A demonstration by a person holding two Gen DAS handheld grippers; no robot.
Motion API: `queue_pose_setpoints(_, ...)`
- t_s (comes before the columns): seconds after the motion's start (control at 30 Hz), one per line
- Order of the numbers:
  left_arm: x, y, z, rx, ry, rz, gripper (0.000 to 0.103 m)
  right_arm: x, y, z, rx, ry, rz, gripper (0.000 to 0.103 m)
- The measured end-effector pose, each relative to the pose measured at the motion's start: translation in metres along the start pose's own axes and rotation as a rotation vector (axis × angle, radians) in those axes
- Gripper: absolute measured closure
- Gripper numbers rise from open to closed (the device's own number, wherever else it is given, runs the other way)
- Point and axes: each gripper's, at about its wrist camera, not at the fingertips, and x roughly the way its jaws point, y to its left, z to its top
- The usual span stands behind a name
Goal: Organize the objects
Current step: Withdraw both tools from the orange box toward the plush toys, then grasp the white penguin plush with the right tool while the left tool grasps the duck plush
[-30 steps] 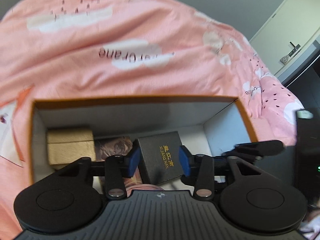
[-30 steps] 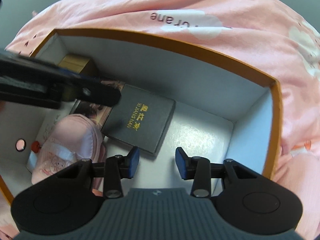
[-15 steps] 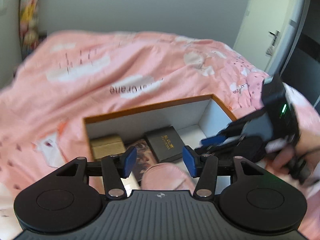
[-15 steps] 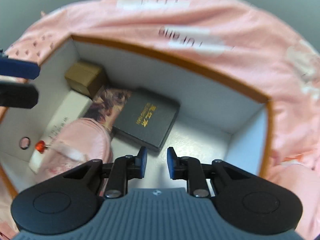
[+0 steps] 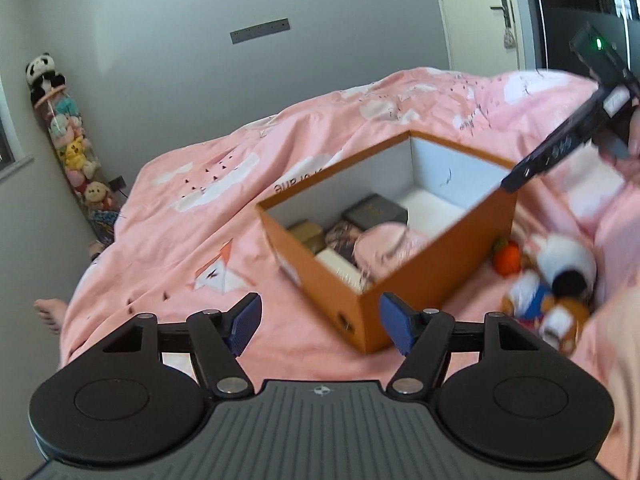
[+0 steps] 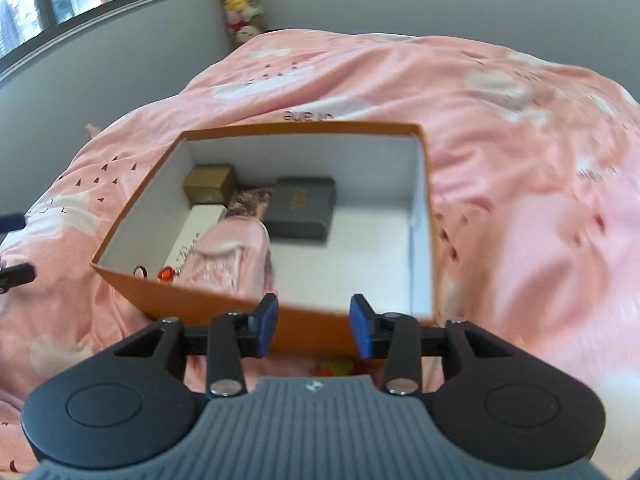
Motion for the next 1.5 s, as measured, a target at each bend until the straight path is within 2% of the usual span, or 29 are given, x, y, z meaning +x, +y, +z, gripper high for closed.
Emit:
queue_pose_setpoints(0.13,-0.005,-0.007,-0.024,0.081,0.032,0.046,0.025,-0.015,-0.006,-0.023,0.067,0.003,-0.027,0.054)
queue_pose_setpoints(0.3,0.0,0.002,-0.042,0.05,0.068,0.068,0.025,-0.026,-0.009,-0.038,0.098,0.002,-0.055,0.054)
queue_pose_setpoints(0.43,-0.009,0.004,-0.031,0.046,0.025,0.078,0.025,-0.03,-0.012,-0.048,0.103,0.017,-0.072,0.053)
queue_pose_setpoints(0.53,-0.015,0.001,-0.015,0.023,-0.011,0.045,0.025,-0.03,-0.014,-0.056,0.102,0.041,-0.086,0.053)
queue_pose_setpoints(0.7,-0.014,-0.022,0.009,0.011,-0.042,-0.072,0.022,-0.026,-0.013,-0.072,0.066,0.094,-0.074,0.053)
queue_pose_setpoints(0.8,-0.003,-0.04,0.017,0.015,-0.034,-0.174,0.022,-0.024,-0.007,-0.085,0.0,0.137,-0.069,0.053)
queue_pose_setpoints(0.93,0.015,-0.068,0.021,0.028,-0.005,-0.289,0.022,-0.02,-0.004,-0.101,-0.049,0.198,-0.036,0.037)
queue_pose_setpoints(0.97,0.02,-0.075,0.021,0.031,0.005,-0.321,0.022,-0.019,-0.003,-0.104,-0.058,0.212,-0.029,0.037)
queue_pose_setpoints(1.07,0.04,-0.094,0.019,0.025,0.073,-0.418,0.022,-0.012,0.0,-0.113,-0.094,0.244,-0.029,0.037)
queue_pose_setpoints(1.2,0.069,-0.118,0.012,-0.017,0.204,-0.547,0.022,-0.003,0.003,-0.12,-0.143,0.264,-0.044,0.037)
queue_pose_setpoints(1.43,0.1,-0.141,0.007,-0.1,0.353,-0.656,0.023,0.003,0.002,-0.127,-0.171,0.259,-0.032,0.037)
queue_pose_setpoints(1.5,0.108,-0.146,0.005,-0.106,0.381,-0.65,0.023,0.005,0.001,-0.127,-0.175,0.256,-0.026,0.036)
